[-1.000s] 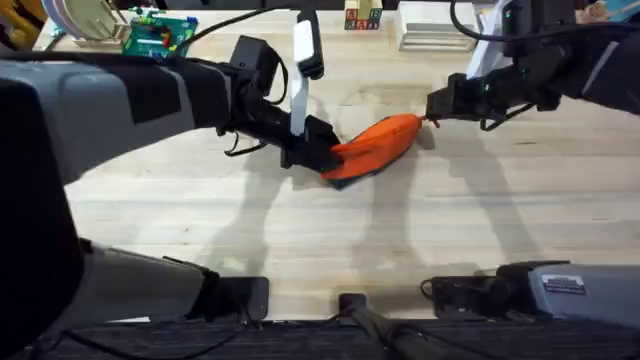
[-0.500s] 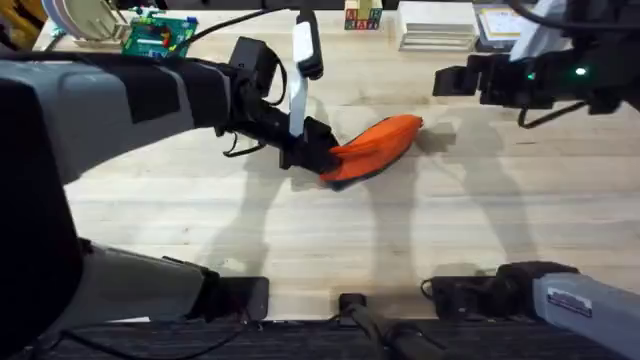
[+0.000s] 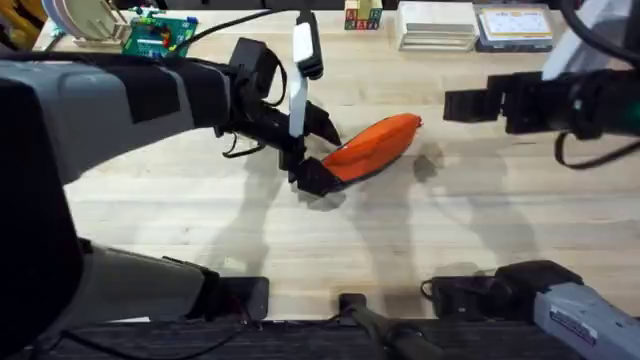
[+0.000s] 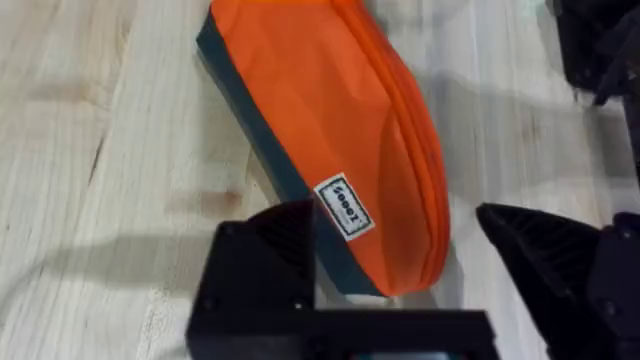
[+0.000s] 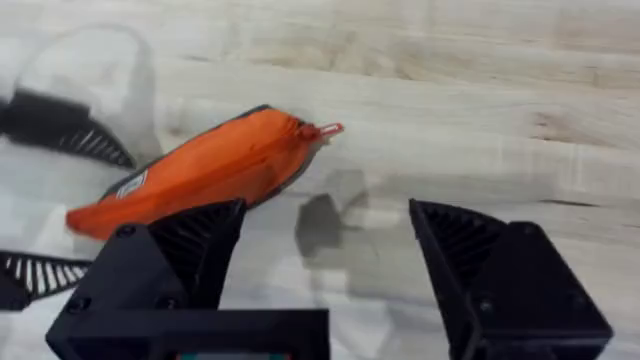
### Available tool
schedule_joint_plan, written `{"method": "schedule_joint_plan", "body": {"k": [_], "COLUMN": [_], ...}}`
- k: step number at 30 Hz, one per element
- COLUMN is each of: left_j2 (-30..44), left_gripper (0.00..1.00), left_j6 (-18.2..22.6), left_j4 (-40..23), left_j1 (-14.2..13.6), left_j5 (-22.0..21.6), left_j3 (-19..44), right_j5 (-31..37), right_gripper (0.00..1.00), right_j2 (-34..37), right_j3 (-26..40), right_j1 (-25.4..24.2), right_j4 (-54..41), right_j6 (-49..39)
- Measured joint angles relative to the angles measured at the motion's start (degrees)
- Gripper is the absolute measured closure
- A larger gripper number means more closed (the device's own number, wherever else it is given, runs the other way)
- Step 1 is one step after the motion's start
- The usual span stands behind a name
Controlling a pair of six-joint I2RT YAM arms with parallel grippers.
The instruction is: Unzip the bag, pick up the pens from the table one at a time and place them inside, then zip the bag closed.
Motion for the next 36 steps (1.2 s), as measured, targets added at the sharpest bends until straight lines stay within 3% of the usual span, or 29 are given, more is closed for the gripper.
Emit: {"method": "schedule_joint_plan", "body": {"k": [16,22,28,36], "left_j2": [-0.12,-4.79,-15.61,-30.75], "left_gripper": [0.006,0.006,0.006,0.006], "left_j6": [-1.02,-8.65,-15.67,-25.35], "left_j4": [-0.22,-1.34,-6.85,-14.30], "left_j1": [0.00,0.00,0.17,0.17], "left_j5": [-0.28,-6.18,-13.49,-23.54], "left_j3": [0.19,3.87,8.83,9.44], "right_j5": [0.20,0.17,0.17,0.17], "right_gripper": [0.003,0.003,0.003,0.003], "right_j2": [-15.37,-15.34,-15.44,-15.86], "right_j3": [0.00,0.00,0.00,0.00], "right_j1": [0.40,0.40,0.42,0.42], "right_j4": [-7.27,-8.73,-8.80,-8.54], "right_j6": [-2.99,-3.82,-4.07,-4.26]}}
